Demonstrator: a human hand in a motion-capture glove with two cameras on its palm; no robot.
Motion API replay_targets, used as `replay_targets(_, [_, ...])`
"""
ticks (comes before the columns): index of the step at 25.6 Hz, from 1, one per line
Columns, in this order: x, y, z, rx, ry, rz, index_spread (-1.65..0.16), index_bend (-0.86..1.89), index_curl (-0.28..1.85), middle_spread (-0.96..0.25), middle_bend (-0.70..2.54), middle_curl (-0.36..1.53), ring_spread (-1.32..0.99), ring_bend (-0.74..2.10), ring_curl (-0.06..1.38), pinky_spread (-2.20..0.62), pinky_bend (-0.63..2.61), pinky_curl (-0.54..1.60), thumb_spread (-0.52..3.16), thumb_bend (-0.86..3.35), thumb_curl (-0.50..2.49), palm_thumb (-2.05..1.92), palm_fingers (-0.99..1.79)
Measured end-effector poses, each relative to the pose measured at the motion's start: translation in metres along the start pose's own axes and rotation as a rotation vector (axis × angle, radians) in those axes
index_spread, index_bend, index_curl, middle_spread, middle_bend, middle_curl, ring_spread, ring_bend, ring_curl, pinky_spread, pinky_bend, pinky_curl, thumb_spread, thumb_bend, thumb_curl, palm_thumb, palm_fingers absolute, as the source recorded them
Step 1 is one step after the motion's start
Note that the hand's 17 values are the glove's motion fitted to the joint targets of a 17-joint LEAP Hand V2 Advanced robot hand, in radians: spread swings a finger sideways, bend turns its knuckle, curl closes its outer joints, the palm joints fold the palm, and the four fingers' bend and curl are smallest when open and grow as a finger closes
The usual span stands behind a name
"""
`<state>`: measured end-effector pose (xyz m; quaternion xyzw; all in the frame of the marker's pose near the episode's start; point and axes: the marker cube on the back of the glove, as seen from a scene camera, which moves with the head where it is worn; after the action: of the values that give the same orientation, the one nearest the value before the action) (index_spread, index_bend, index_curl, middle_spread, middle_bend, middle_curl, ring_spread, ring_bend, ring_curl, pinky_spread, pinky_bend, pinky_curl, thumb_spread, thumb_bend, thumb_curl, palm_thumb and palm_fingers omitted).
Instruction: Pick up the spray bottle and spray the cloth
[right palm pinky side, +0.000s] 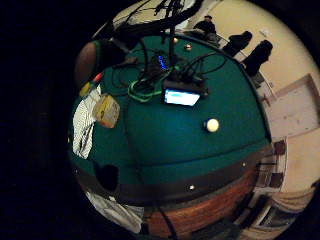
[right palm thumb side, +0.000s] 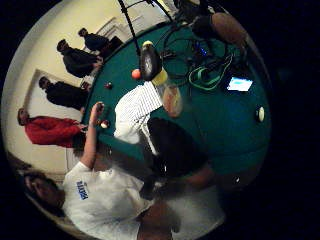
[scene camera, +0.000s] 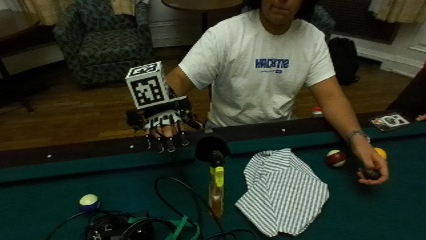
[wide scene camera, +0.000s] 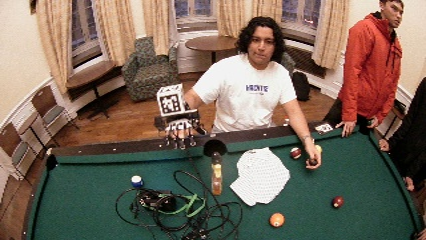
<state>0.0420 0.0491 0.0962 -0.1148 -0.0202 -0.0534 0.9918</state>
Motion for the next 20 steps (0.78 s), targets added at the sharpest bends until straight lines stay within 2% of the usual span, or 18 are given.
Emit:
replay_targets(11, [0.007, 0.01, 0.055, -0.12, -0.24, -0.013, -0.43, 0.16, 0.3, -0.15, 0.16, 0.24, -0.11, 0.33, 0.28, 0.16, 0.33, 0.3, 1.15, 0.0, 0.24, 0.35, 0.62])
replay_targets(15, [0.0, 0.002, 0.073, -0.12, -0.382, 0.0, -0.43, 0.15, 0.3, -0.15, 0.16, 0.25, -0.12, 0.34, 0.29, 0.16, 0.34, 0.31, 1.15, 0.01, 0.26, 0.4, 0.62])
replay_targets(20, [-0.01, -0.01, 0.095, -0.077, -0.623, 0.086, -0.42, 0.11, 0.28, -0.16, 0.18, 0.26, -0.13, 0.41, 0.31, 0.13, 0.34, 0.31, 1.12, 0.03, 0.29, 0.51, 0.68])
